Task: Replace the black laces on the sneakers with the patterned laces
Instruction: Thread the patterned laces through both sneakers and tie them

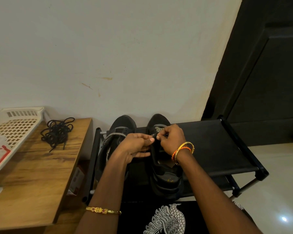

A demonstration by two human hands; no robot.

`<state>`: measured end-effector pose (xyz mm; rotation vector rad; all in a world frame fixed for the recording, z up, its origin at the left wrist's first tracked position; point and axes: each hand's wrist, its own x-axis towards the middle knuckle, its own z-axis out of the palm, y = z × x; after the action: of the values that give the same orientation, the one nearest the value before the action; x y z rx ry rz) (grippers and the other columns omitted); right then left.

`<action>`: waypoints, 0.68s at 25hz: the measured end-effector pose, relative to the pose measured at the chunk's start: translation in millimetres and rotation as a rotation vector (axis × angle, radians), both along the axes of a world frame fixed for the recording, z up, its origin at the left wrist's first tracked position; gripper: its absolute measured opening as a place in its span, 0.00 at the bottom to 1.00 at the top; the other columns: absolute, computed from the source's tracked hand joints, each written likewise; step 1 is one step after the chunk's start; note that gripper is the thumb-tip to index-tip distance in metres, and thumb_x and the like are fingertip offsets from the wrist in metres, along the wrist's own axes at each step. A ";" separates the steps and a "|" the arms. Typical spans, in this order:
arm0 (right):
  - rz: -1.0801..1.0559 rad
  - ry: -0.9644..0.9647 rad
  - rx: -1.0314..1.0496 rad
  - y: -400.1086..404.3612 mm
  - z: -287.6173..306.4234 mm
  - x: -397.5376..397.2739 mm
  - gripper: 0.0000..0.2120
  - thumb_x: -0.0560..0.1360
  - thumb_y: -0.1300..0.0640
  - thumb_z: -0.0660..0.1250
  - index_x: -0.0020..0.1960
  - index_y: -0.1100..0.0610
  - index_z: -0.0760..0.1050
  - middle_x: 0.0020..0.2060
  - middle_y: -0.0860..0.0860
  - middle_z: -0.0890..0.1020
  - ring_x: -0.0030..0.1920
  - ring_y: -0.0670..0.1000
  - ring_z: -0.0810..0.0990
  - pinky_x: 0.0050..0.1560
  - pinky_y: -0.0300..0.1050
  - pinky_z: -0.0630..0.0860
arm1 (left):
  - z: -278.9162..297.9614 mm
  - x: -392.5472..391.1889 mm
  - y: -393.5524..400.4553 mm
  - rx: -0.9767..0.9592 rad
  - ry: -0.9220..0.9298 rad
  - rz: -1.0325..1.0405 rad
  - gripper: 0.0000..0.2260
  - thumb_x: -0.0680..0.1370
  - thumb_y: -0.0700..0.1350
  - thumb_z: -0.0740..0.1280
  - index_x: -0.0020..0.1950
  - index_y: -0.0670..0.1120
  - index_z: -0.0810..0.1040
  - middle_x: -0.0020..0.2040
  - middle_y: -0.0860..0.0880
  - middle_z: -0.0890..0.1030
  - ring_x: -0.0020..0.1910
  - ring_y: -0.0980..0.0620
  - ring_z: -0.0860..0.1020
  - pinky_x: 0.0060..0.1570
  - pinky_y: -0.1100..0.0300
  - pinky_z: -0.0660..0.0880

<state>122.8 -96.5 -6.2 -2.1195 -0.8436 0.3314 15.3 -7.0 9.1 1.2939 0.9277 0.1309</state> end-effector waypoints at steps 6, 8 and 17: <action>-0.038 0.195 0.085 -2.6 0.1 -0.2 0.04 0.72 0.63 0.71 0.40 0.56 0.82 0.37 0.47 0.80 0.44 0.46 0.78 0.51 0.47 0.78 | -8.3 12.0 -7.3 0.122 0.042 0.076 0.05 0.80 0.47 0.64 0.46 0.47 0.77 0.38 0.50 0.78 0.34 0.57 0.75 0.33 0.65 0.74; -0.061 0.197 0.100 -2.8 -0.5 -1.2 0.08 0.70 0.61 0.73 0.38 0.49 0.79 0.41 0.47 0.80 0.48 0.49 0.78 0.55 0.52 0.77 | -12.8 17.3 -9.4 0.200 0.054 0.089 0.05 0.80 0.45 0.65 0.44 0.47 0.76 0.35 0.50 0.76 0.30 0.57 0.71 0.28 0.66 0.69; -0.181 0.060 -0.265 -28.1 2.2 -4.6 0.29 0.68 0.59 0.73 0.64 0.53 0.64 0.63 0.57 0.67 0.65 0.60 0.66 0.65 0.56 0.64 | -9.4 12.6 -12.7 0.862 0.074 0.159 0.13 0.80 0.39 0.60 0.36 0.40 0.71 0.44 0.43 0.78 0.44 0.48 0.77 0.42 0.61 0.69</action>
<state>118.1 -124.6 -4.1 -2.3987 -0.5933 0.4285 28.0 -19.7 -0.3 2.0174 1.0820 0.6662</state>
